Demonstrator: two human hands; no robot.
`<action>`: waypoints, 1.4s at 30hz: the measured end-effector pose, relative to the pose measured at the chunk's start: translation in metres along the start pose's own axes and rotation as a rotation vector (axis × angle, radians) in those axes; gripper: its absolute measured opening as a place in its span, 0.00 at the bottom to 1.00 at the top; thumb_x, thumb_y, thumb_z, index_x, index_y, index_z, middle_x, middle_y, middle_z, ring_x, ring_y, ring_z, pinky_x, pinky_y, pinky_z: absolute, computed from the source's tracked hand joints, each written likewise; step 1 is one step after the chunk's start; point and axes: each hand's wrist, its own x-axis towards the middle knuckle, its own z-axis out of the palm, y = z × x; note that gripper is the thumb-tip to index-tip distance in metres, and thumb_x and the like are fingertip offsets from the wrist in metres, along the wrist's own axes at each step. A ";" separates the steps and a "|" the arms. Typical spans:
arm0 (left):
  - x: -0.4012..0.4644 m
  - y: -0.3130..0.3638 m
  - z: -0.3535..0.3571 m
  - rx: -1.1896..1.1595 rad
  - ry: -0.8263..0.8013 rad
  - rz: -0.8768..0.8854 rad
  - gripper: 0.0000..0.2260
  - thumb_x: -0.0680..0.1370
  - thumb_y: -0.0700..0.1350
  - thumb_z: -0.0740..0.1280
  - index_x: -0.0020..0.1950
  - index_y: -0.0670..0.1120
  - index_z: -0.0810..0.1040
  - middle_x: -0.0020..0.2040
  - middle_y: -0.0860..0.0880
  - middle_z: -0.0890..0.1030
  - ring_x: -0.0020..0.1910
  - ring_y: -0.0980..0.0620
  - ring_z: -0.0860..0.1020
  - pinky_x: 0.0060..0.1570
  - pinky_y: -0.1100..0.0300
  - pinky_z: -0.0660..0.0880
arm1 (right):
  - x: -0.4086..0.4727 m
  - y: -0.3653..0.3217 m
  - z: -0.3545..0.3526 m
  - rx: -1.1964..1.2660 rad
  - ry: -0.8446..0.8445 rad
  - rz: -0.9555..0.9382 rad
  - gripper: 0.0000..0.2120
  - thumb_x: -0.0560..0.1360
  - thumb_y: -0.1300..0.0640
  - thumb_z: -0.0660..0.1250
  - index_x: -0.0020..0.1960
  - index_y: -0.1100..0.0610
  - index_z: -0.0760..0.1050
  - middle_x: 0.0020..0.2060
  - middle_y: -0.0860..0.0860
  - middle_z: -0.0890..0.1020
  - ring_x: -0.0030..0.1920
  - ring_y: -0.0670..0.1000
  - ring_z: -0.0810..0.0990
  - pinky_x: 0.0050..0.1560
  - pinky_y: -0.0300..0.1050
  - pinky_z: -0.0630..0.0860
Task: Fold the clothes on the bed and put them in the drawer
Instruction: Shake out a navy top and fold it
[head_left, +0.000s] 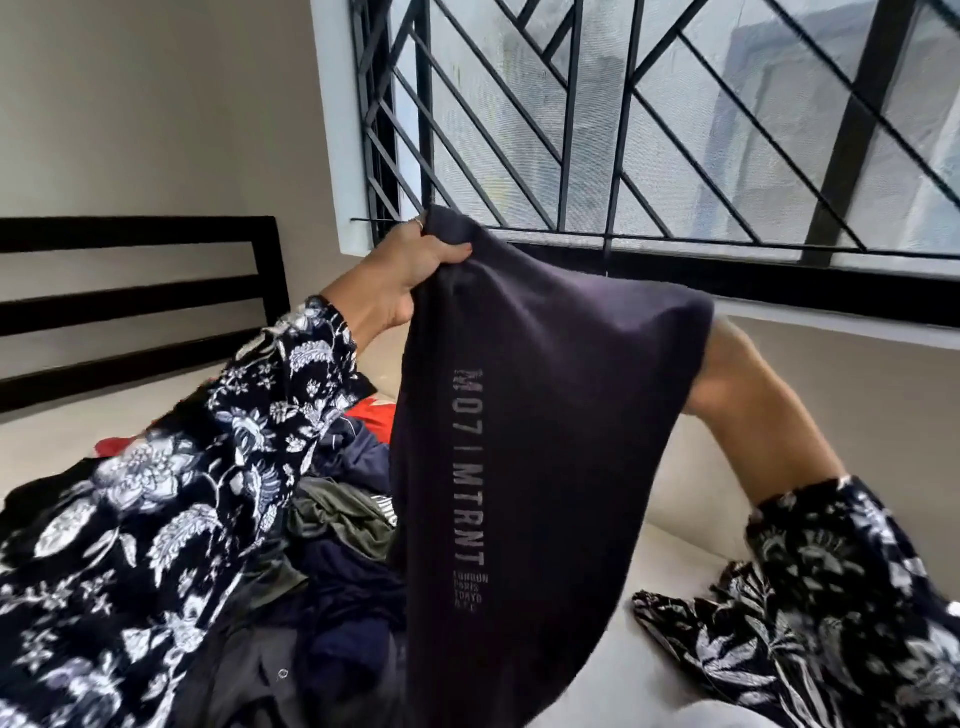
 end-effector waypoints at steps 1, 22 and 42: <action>0.003 0.003 -0.001 0.071 0.050 -0.017 0.08 0.76 0.35 0.69 0.50 0.46 0.76 0.41 0.47 0.81 0.37 0.52 0.80 0.35 0.61 0.80 | -0.001 -0.008 0.001 0.050 -0.015 0.023 0.08 0.64 0.63 0.69 0.26 0.57 0.76 0.25 0.52 0.73 0.24 0.47 0.73 0.28 0.33 0.69; 0.012 0.036 -0.008 0.553 -0.097 0.192 0.16 0.72 0.30 0.71 0.54 0.47 0.78 0.53 0.39 0.80 0.54 0.41 0.80 0.52 0.46 0.80 | 0.006 -0.064 0.008 -0.262 -0.129 -0.008 0.15 0.58 0.70 0.70 0.45 0.63 0.80 0.37 0.56 0.85 0.40 0.50 0.85 0.40 0.40 0.81; 0.006 0.036 0.031 0.191 -0.128 0.095 0.10 0.75 0.31 0.67 0.48 0.45 0.76 0.42 0.49 0.79 0.41 0.54 0.79 0.38 0.59 0.79 | 0.007 -0.121 -0.017 -0.774 0.249 0.009 0.11 0.73 0.69 0.66 0.42 0.53 0.73 0.35 0.48 0.80 0.42 0.46 0.76 0.43 0.40 0.72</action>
